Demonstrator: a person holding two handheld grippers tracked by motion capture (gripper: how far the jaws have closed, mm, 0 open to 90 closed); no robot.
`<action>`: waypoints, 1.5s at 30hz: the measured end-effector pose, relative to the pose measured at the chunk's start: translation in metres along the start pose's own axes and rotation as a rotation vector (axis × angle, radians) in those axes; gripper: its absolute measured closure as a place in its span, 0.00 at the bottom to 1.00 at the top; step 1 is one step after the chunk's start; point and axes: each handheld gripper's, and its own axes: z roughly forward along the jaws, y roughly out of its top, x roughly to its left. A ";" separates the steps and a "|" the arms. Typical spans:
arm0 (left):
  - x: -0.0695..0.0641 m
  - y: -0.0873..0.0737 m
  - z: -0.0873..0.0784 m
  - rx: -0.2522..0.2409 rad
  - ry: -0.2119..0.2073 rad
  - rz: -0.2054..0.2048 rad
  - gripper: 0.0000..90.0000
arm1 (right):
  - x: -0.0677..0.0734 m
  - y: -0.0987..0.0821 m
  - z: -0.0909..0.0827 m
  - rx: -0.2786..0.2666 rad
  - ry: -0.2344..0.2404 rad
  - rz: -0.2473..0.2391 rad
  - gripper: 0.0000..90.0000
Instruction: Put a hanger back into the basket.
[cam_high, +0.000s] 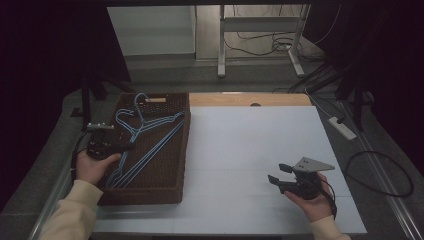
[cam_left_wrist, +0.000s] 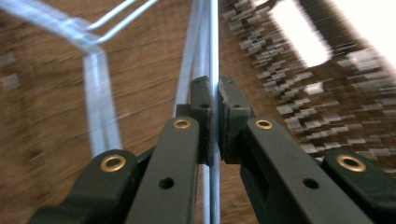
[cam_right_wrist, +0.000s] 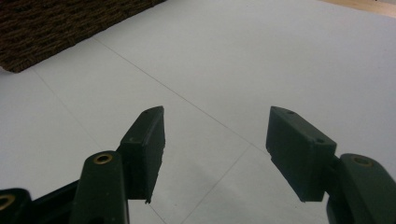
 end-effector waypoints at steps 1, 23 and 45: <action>0.001 -0.001 0.002 0.011 0.027 0.008 0.96 | 0.000 0.000 0.000 0.001 0.000 -0.001 0.43; -0.048 -0.006 -0.042 -0.250 0.056 0.190 0.42 | -0.005 -0.003 0.001 0.004 0.002 0.019 0.40; -0.126 -0.062 -0.027 -0.355 -0.121 0.338 0.38 | -0.010 -0.008 -0.017 -0.006 -0.033 0.075 0.35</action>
